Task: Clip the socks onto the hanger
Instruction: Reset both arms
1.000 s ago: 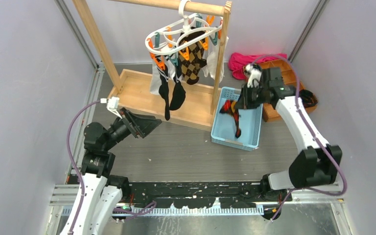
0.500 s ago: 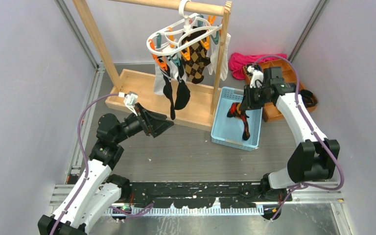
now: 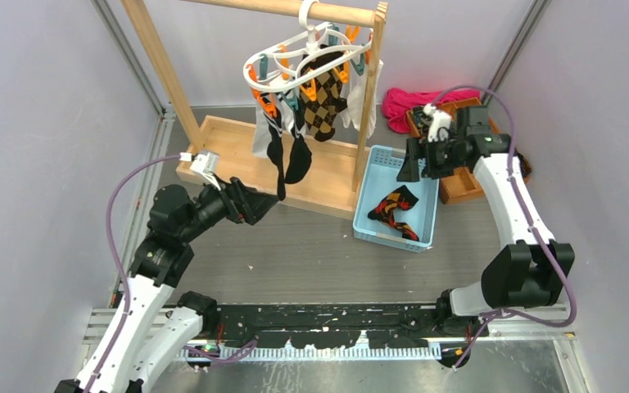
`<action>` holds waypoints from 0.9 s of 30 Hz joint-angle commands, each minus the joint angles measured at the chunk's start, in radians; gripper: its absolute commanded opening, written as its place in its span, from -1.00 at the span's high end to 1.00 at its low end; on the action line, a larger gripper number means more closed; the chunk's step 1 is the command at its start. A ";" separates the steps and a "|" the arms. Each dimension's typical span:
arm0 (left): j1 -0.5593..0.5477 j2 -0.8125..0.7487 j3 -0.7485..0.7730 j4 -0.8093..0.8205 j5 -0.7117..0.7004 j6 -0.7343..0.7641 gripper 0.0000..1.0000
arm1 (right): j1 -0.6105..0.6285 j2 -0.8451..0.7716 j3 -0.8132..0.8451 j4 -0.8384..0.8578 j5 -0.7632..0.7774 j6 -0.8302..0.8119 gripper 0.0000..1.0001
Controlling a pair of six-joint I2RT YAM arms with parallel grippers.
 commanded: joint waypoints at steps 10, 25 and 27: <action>0.083 0.206 0.639 -0.575 -0.417 0.230 -1.00 | -0.152 -0.158 0.514 -0.026 0.333 0.191 -0.99; 0.161 0.354 1.012 -0.624 -0.304 0.229 -1.00 | -0.152 -0.228 0.711 0.043 0.481 0.358 -0.99; 0.161 0.354 1.019 -0.632 -0.301 0.234 -0.99 | -0.152 -0.225 0.725 0.040 0.477 0.362 -0.99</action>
